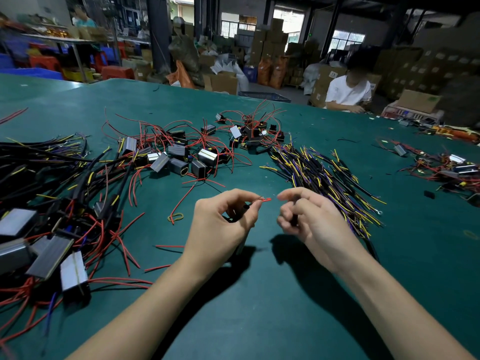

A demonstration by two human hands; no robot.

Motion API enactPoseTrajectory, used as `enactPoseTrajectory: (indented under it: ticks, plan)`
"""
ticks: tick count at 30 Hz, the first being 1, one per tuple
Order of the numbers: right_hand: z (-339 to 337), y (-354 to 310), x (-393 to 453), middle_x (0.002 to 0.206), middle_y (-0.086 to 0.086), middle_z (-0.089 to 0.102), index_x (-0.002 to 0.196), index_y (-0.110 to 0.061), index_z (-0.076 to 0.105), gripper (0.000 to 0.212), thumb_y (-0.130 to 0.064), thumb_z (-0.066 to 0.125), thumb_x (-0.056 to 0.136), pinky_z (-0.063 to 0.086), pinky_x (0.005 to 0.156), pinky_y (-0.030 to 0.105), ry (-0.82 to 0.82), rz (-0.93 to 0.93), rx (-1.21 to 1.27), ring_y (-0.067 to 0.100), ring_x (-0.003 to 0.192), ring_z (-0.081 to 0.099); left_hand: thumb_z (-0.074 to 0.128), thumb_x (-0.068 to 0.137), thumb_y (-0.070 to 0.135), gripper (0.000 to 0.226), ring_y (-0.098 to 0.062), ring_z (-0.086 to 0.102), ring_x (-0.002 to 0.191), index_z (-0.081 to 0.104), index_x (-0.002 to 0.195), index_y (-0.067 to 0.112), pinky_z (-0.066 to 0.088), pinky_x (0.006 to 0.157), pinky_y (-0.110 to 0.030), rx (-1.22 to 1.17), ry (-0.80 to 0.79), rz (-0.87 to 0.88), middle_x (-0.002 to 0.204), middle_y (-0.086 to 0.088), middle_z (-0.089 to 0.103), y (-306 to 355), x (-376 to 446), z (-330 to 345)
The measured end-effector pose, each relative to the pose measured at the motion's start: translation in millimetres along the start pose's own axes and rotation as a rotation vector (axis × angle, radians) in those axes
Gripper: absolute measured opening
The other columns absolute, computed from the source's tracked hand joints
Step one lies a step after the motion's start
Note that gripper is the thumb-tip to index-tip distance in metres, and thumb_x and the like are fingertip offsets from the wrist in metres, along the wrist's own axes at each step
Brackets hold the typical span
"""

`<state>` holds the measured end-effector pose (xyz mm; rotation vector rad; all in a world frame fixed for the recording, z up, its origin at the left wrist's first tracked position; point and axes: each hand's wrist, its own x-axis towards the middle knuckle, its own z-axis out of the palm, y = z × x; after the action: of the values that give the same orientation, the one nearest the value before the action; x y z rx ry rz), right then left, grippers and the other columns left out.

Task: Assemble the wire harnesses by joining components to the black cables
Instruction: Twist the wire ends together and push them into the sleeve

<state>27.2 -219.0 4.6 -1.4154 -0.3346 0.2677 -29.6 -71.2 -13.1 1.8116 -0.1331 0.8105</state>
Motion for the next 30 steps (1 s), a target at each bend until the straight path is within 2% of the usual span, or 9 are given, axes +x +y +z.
enactPoseTrajectory:
  ticks: [2,6,11,15,19,22,24,26,30]
  plan:
    - [3.8,0.4,-2.7,0.055,-0.003,0.047,0.088,-0.006,0.062,0.019,0.005,0.046,0.09,0.033,0.045,0.016,-0.016,-0.092,-0.099,0.014,0.05,0.04,0.07,0.083,0.008,0.006,-0.007,0.046,0.051,0.073,0.079,0.011,0.039,0.056,-0.018,0.023,-0.001,0.025,0.055,0.005,0.057,-1.0,0.3,-0.9]
    - [5.1,-1.8,-5.0,0.06,-0.007,0.056,0.083,-0.009,0.065,0.01,-0.004,0.061,0.09,0.036,0.05,0.016,0.012,-0.281,-0.249,0.009,0.052,0.042,0.07,0.083,0.007,0.008,-0.007,0.046,0.051,0.072,0.078,0.012,0.039,0.055,-0.018,0.029,0.002,0.03,0.055,0.003,0.057,-1.2,0.7,-1.1]
    - [2.9,1.2,-2.5,0.058,-0.01,0.056,0.085,-0.009,0.068,0.007,-0.005,0.064,0.088,0.034,0.048,0.014,-0.005,-0.242,-0.27,0.008,0.051,0.04,0.069,0.084,0.007,0.007,-0.016,0.051,0.052,0.072,0.079,0.011,0.041,0.055,-0.018,0.024,0.004,0.036,0.056,-0.001,0.06,-1.2,0.6,-1.2]
    - [-0.7,2.2,-0.4,0.062,0.0,0.059,0.079,-0.012,0.068,0.012,-0.003,0.065,0.087,0.034,0.047,0.016,-0.031,-0.209,-0.254,0.008,0.05,0.041,0.069,0.085,0.007,0.008,-0.018,0.05,0.052,0.072,0.078,0.011,0.042,0.055,-0.024,0.012,-0.01,0.019,0.057,-0.004,0.06,-0.6,-0.4,-1.1]
    - [-8.7,-0.4,-0.5,0.07,-0.001,0.061,0.079,-0.011,0.067,0.009,-0.005,0.069,0.085,0.04,0.058,0.018,0.031,-0.621,-0.788,0.009,0.062,0.051,0.068,0.085,0.01,0.01,-0.01,0.042,0.05,0.072,0.076,0.012,0.036,0.05,-0.025,-0.018,-0.062,-0.045,0.056,-0.01,0.059,2.2,-0.8,0.5]
    - [-14.6,-1.8,-3.1,0.079,0.002,0.06,0.082,-0.004,0.065,0.007,-0.004,0.063,0.089,0.048,0.06,0.027,0.042,-0.964,-1.138,0.015,0.07,0.057,0.065,0.087,0.011,0.013,-0.003,0.032,0.044,0.071,0.076,0.006,0.026,0.045,-0.015,-0.06,-0.133,-0.14,0.048,0.006,0.046,1.5,1.5,1.4]
    - [-15.8,0.0,-3.8,0.079,0.005,0.062,0.082,-0.003,0.065,0.01,-0.005,0.06,0.09,0.05,0.055,0.033,0.095,-1.092,-1.284,0.021,0.07,0.061,0.064,0.089,0.013,0.014,-0.003,0.03,0.046,0.071,0.078,0.007,0.025,0.046,-0.018,-0.086,-0.169,-0.201,0.047,0.01,0.04,-1.1,2.7,1.0]
    - [-12.6,1.9,-4.3,0.08,0.003,0.062,0.084,-0.003,0.066,0.008,-0.006,0.061,0.09,0.049,0.06,0.027,0.106,-1.044,-1.21,0.014,0.071,0.059,0.064,0.09,0.014,0.015,-0.007,0.031,0.049,0.071,0.078,0.01,0.026,0.049,-0.025,-0.104,-0.164,-0.232,0.048,0.01,0.04,-2.2,2.8,0.6]
    - [-4.6,-0.6,-1.2,0.09,-0.005,0.063,0.103,-0.015,0.065,0.015,-0.006,0.059,0.092,0.039,0.067,0.012,0.157,-0.525,-0.59,0.001,0.065,0.046,0.065,0.089,0.016,0.015,-0.013,0.032,0.054,0.07,0.075,0.01,0.024,0.052,-0.028,-0.113,-0.069,-0.234,0.055,0.0,0.04,-2.9,3.1,-1.3]
